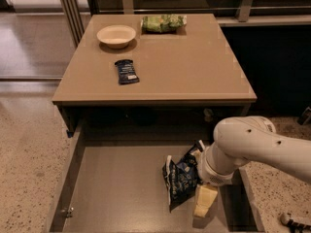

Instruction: Pick blue chip bag from top drawer and place on counter

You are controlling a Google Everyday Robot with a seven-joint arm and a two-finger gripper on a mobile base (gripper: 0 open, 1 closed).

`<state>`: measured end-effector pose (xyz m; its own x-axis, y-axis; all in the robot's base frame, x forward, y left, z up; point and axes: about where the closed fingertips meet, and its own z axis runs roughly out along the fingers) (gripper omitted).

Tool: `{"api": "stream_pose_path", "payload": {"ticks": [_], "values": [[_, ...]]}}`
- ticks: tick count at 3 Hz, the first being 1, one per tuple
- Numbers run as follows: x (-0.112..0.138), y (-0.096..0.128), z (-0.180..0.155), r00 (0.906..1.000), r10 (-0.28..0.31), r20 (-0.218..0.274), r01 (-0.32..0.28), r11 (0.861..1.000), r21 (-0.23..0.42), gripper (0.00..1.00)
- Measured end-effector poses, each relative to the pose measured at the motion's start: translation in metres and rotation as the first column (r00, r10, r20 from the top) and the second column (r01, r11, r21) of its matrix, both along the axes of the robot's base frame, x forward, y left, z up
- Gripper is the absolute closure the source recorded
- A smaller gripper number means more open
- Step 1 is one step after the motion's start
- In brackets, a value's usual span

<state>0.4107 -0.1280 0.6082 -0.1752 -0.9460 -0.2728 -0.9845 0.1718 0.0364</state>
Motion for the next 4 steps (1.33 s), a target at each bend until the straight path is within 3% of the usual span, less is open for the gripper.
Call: {"api": "stream_pose_path", "payload": {"ticks": [1, 4], "values": [[0.0001, -0.0003, -0.0011, 1.0000, -0.001, -0.001, 0.001, 1.000, -0.001, 0.16], [0.0000, -0.0003, -0.0011, 1.0000, -0.001, -0.001, 0.001, 1.000, -0.001, 0.86]]}}
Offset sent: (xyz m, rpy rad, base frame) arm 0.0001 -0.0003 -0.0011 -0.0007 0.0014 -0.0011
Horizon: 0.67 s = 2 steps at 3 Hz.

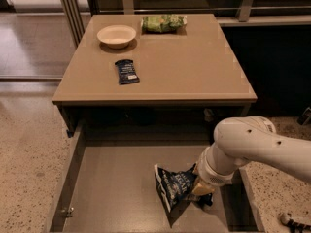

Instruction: Pick blue chip bag from top drawer and place on counter

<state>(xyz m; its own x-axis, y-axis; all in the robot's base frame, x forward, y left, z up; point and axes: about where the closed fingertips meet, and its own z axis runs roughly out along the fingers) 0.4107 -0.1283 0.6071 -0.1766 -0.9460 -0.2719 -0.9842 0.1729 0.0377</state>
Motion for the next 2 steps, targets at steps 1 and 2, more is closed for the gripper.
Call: {"api": "stream_pose_path", "payload": {"ticks": [1, 2], "values": [[0.0000, 0.0000, 0.0000, 1.0000, 0.000, 0.000, 0.000, 1.000, 0.000, 1.00], [0.0000, 0.0000, 0.0001, 1.0000, 0.000, 0.000, 0.000, 1.000, 0.000, 1.00]]}}
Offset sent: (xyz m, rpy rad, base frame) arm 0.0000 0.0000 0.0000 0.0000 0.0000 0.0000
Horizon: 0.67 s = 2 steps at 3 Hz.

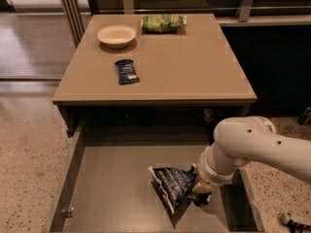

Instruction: Pick blue chip bag from top drawer and place on counter

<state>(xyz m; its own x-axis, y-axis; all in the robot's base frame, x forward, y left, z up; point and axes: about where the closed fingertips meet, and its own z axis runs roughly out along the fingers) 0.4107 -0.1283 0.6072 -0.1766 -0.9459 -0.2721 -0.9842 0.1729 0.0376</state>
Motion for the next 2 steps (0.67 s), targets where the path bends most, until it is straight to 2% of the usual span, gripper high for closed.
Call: {"api": "stream_pose_path", "payload": {"ticks": [1, 2], "values": [[0.001, 0.003, 0.013, 1.0000, 0.005, 0.007, -0.005, 0.999, 0.041, 1.00], [0.003, 0.012, 0.049, 0.9992, 0.027, 0.030, -0.031, 0.990, 0.140, 1.00]]}}
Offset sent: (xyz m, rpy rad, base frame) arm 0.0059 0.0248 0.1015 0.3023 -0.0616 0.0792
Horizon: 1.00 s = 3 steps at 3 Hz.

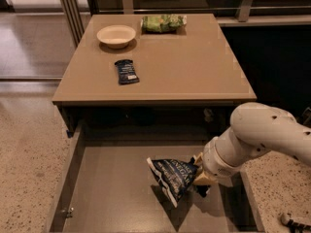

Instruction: Pick blue chip bag from top drawer and place on counter

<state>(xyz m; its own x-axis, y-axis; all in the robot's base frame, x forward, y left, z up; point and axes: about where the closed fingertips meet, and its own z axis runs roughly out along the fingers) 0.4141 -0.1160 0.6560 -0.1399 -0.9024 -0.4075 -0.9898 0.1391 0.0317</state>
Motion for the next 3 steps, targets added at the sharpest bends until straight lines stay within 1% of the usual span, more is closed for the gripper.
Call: {"api": "stream_pose_path", "payload": {"ticks": [1, 2, 3], "values": [[0.001, 0.012, 0.044, 0.9978, 0.044, 0.049, -0.049, 0.993, 0.106, 1.00], [0.004, 0.029, 0.094, 0.9874, 0.106, 0.118, -0.127, 0.973, 0.195, 1.00], [0.005, 0.037, 0.119, 0.9780, 0.133, 0.160, -0.169, 0.957, 0.236, 1.00]]}}
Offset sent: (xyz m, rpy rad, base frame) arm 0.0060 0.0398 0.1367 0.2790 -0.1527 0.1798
